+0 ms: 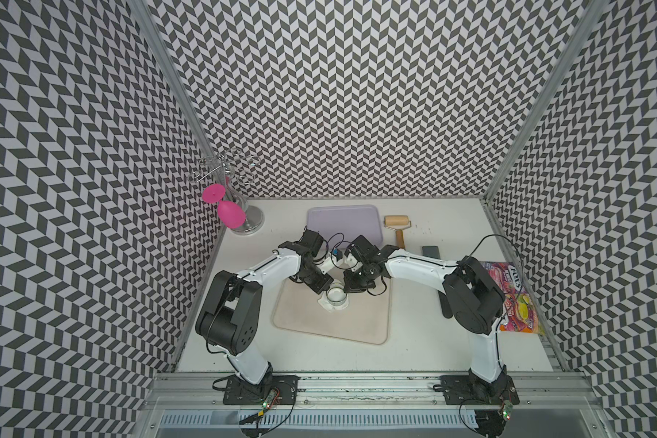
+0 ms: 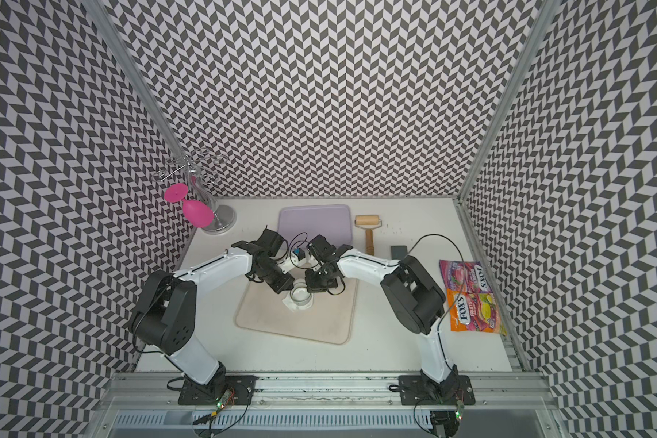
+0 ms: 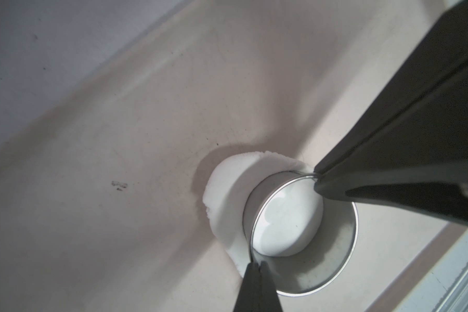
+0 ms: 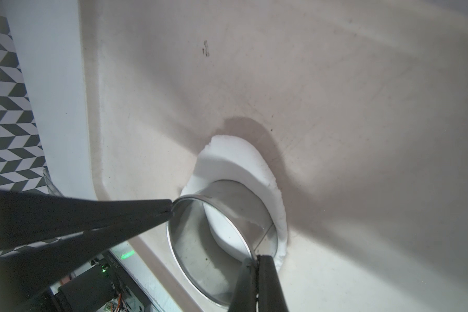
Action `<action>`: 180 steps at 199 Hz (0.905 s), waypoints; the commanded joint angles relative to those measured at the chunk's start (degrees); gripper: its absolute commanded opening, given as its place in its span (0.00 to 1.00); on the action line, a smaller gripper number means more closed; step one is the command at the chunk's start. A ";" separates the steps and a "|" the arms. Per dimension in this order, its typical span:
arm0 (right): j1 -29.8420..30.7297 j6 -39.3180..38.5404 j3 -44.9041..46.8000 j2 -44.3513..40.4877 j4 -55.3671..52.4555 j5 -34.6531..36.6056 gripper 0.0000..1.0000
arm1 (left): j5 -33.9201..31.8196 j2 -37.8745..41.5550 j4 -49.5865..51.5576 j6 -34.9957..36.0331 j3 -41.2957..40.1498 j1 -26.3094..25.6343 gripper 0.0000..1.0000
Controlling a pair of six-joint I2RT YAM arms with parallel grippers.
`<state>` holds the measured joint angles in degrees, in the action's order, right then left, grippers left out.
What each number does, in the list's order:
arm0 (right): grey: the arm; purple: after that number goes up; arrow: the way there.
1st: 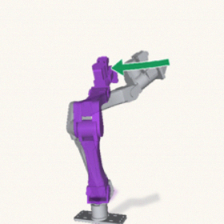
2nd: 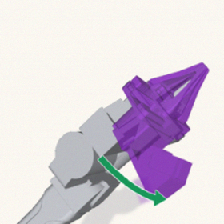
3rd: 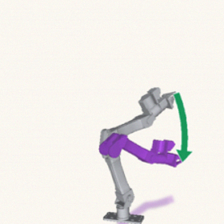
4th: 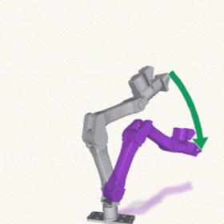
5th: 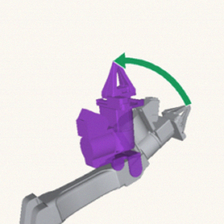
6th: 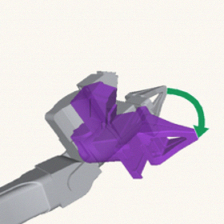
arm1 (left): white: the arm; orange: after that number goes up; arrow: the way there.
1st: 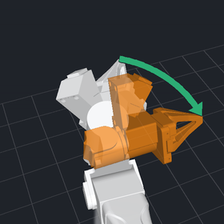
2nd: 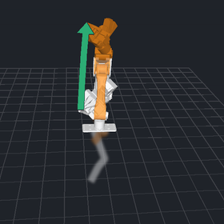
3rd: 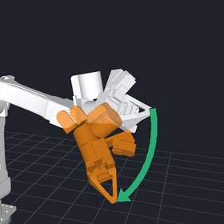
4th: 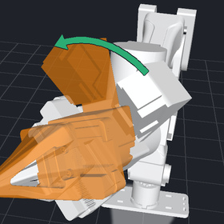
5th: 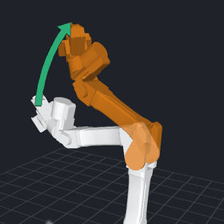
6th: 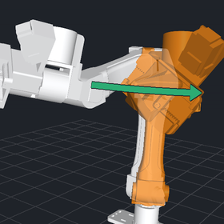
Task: Roll out the dumpling wrappers from the dough
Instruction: Press the dumpling wrapper on the work surface.
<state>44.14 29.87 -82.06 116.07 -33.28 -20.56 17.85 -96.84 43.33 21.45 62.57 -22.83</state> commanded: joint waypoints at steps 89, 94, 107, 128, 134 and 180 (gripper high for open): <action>-0.11 0.10 2.43 5.13 -4.69 5.98 0.00 | -8.61 -4.31 -1.06 2.06 -8.08 -0.42 0.00; -0.11 0.11 2.33 5.29 -4.69 5.96 0.00 | -8.94 -4.40 -0.97 2.18 -8.34 -0.61 0.00; -0.11 0.22 2.34 5.26 -4.74 5.92 0.00 | -10.00 -4.81 -1.17 2.28 -8.77 -0.80 0.00; -0.19 0.53 2.38 5.24 -4.72 5.97 0.00 | -11.10 -5.59 -1.41 2.37 -9.68 -0.95 0.00; -0.19 0.55 2.43 5.30 -4.70 5.95 0.00 | -11.25 -5.88 -1.53 2.37 -9.89 -1.01 0.00; -0.44 1.03 2.81 5.33 -4.61 5.83 0.00 | -12.48 -6.94 -2.43 2.45 -11.86 -1.20 0.00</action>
<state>44.12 30.59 -82.24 116.25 -33.43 -20.60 16.53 -95.77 37.63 22.48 58.02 -23.59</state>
